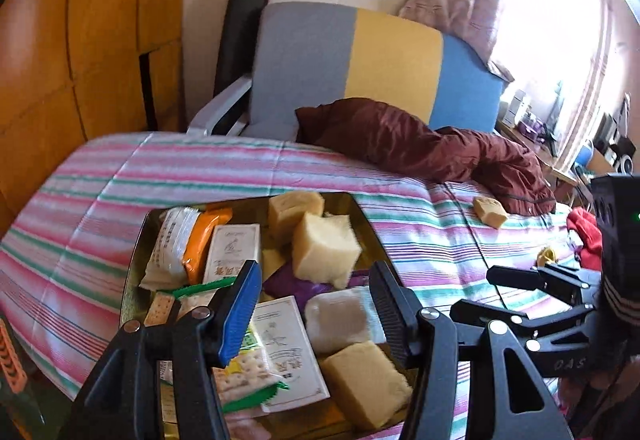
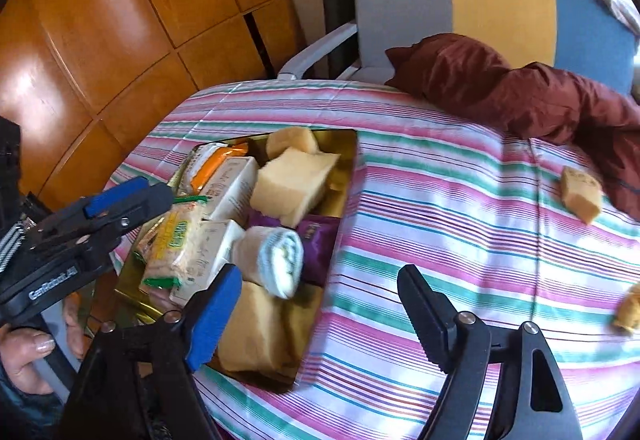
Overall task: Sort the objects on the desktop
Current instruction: 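Move both grippers back toward the last sponge and yellow sock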
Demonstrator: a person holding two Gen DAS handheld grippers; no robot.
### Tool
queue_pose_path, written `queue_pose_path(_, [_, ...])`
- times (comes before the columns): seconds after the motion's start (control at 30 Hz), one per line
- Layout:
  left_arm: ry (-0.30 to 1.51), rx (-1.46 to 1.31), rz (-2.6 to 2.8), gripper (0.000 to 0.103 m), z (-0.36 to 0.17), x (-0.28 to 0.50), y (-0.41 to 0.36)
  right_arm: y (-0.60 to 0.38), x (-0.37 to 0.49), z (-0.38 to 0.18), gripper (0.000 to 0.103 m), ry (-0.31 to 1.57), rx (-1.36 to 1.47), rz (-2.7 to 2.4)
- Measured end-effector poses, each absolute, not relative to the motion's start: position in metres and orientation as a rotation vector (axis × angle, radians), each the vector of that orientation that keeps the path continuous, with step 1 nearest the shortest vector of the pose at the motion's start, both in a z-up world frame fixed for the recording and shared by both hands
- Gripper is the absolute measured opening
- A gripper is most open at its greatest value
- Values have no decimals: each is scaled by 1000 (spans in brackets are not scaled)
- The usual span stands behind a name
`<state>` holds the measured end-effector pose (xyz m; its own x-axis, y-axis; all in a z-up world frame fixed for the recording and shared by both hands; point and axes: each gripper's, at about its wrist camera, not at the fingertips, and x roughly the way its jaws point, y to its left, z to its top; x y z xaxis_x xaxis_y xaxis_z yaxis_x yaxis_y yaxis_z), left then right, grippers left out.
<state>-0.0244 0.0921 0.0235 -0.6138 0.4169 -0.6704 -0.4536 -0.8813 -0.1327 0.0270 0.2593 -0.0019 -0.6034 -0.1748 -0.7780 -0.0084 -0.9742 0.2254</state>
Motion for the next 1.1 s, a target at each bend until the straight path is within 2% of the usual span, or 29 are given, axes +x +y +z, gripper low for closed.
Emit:
queue_pose_path(0.63, [218,-957,2325,57,29,6,153,377,75,17,82,-461,1471,-2919])
queue_pose_path(1.1, [284,-984,2171,57,20,13,217,546,122,6,83,-935,1654,-3149])
